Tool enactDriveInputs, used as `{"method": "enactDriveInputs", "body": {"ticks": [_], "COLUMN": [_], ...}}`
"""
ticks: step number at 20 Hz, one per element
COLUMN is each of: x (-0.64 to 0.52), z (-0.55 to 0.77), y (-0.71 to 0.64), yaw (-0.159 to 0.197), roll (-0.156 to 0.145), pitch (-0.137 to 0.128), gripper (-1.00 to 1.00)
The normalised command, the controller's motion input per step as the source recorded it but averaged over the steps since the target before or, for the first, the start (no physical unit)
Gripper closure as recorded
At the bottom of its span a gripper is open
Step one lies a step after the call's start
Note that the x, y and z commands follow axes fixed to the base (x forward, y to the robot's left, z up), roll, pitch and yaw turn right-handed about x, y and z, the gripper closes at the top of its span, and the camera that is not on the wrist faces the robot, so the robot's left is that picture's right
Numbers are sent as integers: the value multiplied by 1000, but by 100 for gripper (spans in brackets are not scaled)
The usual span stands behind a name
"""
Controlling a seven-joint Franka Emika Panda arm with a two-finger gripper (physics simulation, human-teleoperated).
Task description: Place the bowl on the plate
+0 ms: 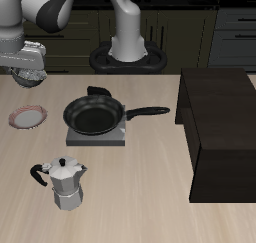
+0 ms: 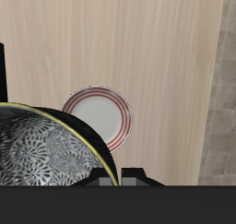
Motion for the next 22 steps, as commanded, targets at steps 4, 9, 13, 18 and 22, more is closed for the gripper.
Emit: {"method": "enactDriveInputs", "body": {"ticks": [4, 9, 13, 18, 22], "x": [8, 48, -1, 3, 26], "z": [-106, -109, -93, -148, -186], "y": [37, -52, -33, -67, -162], "yaw": [-4, -25, -12, 5, -21], "roll": [15, 47, 46, 14, -28], "pitch": [5, 1, -16, -8, 13], "gripper": [100, 100, 100, 100, 100]}}
